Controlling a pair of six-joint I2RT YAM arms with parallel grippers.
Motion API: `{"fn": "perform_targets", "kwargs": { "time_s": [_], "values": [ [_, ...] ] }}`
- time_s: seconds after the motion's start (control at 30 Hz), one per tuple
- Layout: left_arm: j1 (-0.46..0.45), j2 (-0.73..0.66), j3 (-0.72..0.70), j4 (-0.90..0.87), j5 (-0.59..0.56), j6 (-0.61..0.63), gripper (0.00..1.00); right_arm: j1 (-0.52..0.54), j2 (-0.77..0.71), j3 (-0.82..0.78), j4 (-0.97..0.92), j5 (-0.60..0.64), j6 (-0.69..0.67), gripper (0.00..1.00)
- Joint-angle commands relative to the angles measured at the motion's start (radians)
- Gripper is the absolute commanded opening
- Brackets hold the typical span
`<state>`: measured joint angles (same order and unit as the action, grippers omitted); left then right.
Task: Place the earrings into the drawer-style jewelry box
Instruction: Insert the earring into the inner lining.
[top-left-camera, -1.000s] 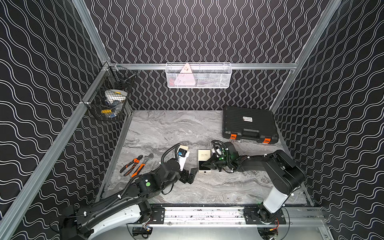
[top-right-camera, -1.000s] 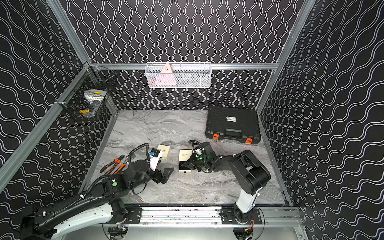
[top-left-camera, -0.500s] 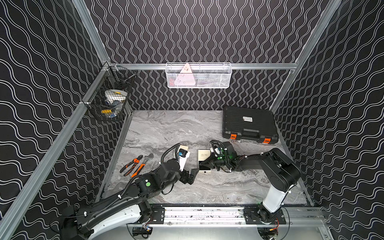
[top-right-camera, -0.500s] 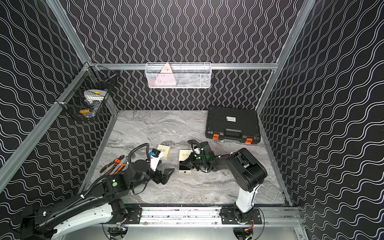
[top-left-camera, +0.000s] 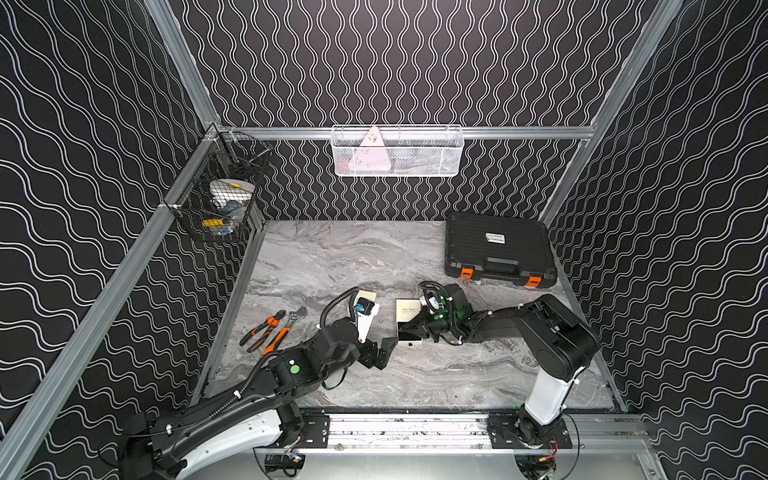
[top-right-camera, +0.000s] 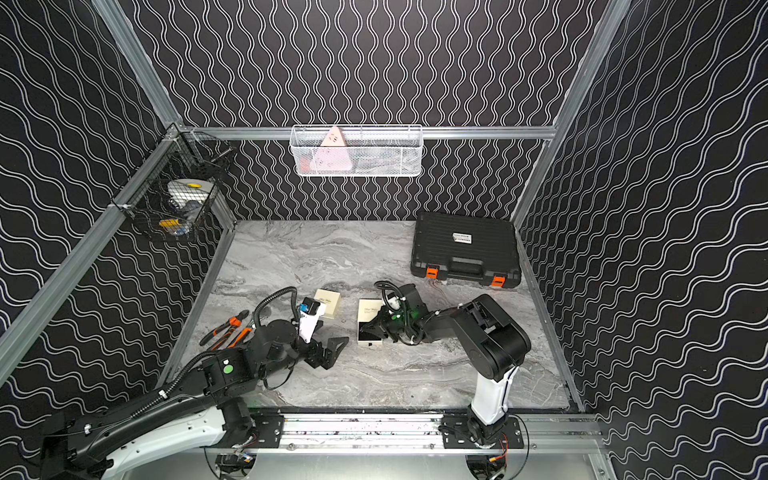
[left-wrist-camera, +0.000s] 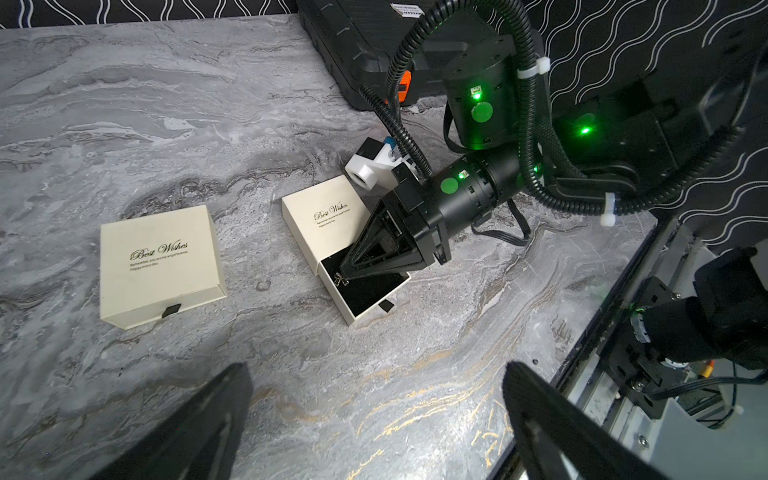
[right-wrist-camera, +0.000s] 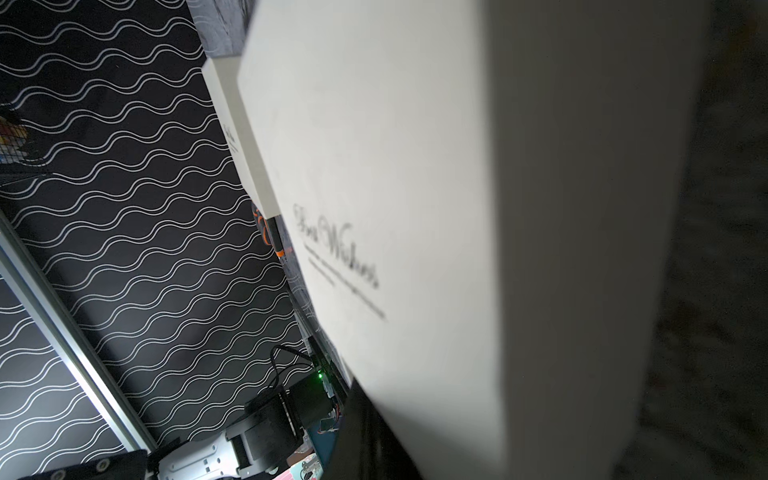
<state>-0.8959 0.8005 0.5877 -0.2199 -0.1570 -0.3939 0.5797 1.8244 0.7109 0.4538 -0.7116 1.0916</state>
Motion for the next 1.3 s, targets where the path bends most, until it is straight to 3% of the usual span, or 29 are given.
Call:
{"fn": "perform_targets", "kwargs": {
  "time_s": [0.0,0.57,1.27],
  "values": [
    [0.002,-0.003,-0.003,0.011,0.004,-0.015,0.99,0.0,0.006,0.005,0.016,0.018,-0.008,0.0],
    [0.002,-0.015,-0.006,0.016,0.007,-0.017,0.99,0.002,-0.035,0.075,-0.233,0.11,-0.148,0.0],
    [0.002,-0.012,-0.007,0.022,0.014,-0.018,0.99,0.014,-0.01,0.096,-0.13,0.031,-0.091,0.0]
  ]
}}
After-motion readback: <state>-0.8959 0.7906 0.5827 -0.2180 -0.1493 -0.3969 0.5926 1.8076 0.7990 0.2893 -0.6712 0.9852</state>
